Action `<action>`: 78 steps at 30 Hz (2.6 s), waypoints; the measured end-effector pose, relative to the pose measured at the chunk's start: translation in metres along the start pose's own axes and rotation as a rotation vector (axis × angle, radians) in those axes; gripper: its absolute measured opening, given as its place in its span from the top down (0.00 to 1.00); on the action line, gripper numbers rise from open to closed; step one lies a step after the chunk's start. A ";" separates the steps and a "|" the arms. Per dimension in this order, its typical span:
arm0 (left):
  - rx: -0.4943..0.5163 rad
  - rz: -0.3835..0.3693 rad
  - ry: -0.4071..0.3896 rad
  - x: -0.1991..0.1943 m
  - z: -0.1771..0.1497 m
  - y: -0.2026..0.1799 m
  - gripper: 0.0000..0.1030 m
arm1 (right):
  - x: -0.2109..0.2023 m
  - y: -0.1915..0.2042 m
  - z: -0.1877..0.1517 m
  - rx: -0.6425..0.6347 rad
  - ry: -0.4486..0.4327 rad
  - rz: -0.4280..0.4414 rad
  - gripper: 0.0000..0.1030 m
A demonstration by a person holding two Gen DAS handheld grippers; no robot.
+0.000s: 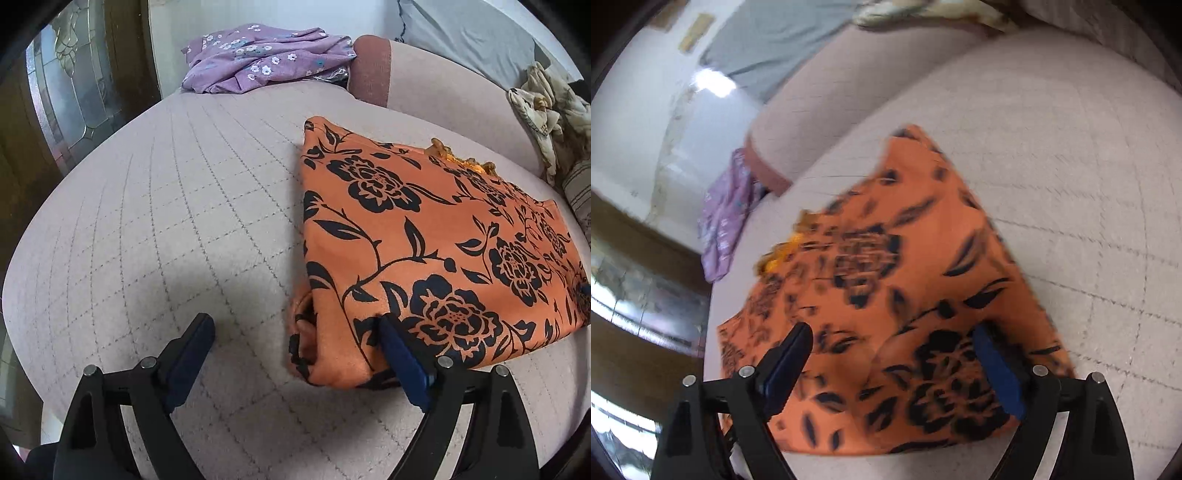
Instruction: Fold small clothes
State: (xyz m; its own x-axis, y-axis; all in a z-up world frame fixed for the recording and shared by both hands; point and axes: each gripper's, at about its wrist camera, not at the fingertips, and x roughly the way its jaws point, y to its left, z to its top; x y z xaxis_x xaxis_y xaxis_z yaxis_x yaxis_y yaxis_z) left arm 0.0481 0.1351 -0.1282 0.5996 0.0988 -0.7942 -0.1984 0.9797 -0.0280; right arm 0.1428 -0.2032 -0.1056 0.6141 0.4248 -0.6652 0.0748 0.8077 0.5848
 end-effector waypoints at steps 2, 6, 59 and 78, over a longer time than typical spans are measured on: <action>0.006 0.013 -0.004 0.003 0.002 -0.002 0.12 | -0.008 0.013 -0.002 -0.054 -0.030 0.024 0.12; 0.007 0.008 -0.004 0.003 0.002 -0.002 0.12 | 0.014 -0.011 -0.007 0.001 0.043 -0.052 0.11; 0.032 0.003 -0.104 -0.033 -0.007 0.003 0.11 | -0.043 -0.031 -0.062 -0.030 -0.082 0.079 0.11; 0.008 -0.001 -0.034 -0.007 -0.004 0.001 0.11 | -0.009 0.006 -0.027 -0.073 -0.021 -0.003 0.09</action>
State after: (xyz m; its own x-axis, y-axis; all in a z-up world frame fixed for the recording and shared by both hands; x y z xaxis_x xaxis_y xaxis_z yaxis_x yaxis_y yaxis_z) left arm 0.0405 0.1345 -0.1254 0.6261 0.1037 -0.7728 -0.1921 0.9811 -0.0240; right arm 0.1169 -0.1916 -0.1088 0.6303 0.4143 -0.6566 0.0200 0.8368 0.5471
